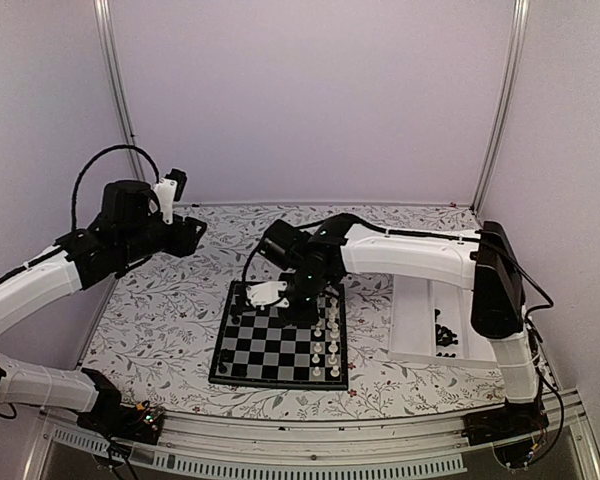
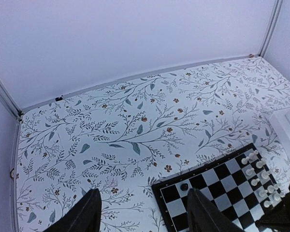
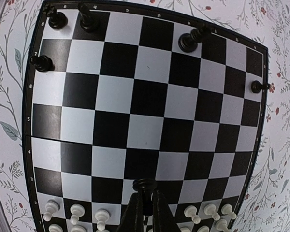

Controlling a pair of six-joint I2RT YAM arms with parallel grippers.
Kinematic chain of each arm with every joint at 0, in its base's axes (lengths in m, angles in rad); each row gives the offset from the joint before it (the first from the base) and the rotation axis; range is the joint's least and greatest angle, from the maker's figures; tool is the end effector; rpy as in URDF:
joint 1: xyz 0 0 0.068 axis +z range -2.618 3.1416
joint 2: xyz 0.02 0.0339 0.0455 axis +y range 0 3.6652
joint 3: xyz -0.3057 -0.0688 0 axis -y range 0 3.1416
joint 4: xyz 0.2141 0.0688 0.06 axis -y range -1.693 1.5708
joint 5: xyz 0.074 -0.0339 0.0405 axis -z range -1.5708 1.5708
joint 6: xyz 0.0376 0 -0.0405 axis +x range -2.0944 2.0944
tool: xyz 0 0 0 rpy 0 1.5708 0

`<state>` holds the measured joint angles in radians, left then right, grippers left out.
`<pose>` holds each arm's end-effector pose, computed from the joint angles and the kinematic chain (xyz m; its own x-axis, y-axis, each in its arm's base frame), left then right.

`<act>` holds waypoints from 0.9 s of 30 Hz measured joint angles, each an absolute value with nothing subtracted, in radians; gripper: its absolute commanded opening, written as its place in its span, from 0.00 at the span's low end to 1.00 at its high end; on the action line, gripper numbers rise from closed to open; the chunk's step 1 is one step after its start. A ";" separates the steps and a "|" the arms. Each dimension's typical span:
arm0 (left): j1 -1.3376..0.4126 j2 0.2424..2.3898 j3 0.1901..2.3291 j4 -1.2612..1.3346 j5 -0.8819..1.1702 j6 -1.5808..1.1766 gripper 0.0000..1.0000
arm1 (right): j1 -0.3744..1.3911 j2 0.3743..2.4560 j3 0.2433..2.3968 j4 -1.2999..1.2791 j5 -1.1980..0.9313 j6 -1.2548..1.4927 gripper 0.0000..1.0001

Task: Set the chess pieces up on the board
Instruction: Place the chess piece on the chessboard.

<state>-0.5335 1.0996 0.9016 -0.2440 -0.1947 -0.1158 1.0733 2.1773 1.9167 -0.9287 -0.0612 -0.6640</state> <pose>0.1786 -0.0971 0.3552 -0.4061 0.1082 -0.9074 0.3035 0.9526 -0.0222 0.2166 0.4037 0.2640 0.1984 -0.9235 -0.3282 -0.9723 -0.1433 -0.1847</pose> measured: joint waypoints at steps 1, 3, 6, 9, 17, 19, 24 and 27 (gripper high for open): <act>-0.525 1.096 0.902 -0.243 -0.196 -0.116 0.63 | 1.085 2.196 1.934 -0.934 -0.054 -0.668 0.00; -0.508 1.090 0.902 -0.243 -0.194 -0.116 0.63 | 1.110 2.234 1.979 -0.948 -0.038 -0.675 0.00; -0.484 1.087 0.902 -0.238 -0.186 -0.119 0.63 | 1.137 2.286 2.041 -0.960 -0.028 -0.681 0.00; -0.464 1.087 0.902 -0.236 -0.171 -0.124 0.63 | 1.165 2.326 2.091 -0.962 -0.001 -0.693 0.00; -0.430 1.087 0.902 -0.227 -0.123 -0.136 0.63 | 1.226 2.407 2.175 -0.958 0.047 -0.719 0.01; -0.425 1.087 0.902 -0.224 -0.113 -0.141 0.63 | 1.236 2.415 2.183 -0.957 0.047 -0.721 0.01; -0.411 1.087 0.902 -0.222 -0.088 -0.148 0.63 | 1.257 2.429 2.190 -0.950 0.047 -0.727 0.03; -0.404 1.087 0.902 -0.222 -0.074 -0.151 0.62 | 1.263 2.445 2.201 -0.948 0.047 -0.731 0.04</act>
<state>-0.4042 1.0870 0.9016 -0.2222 -0.0742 -0.1509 1.2633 2.4451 2.2005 -0.9482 0.0471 -0.7311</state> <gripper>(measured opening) 0.625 0.052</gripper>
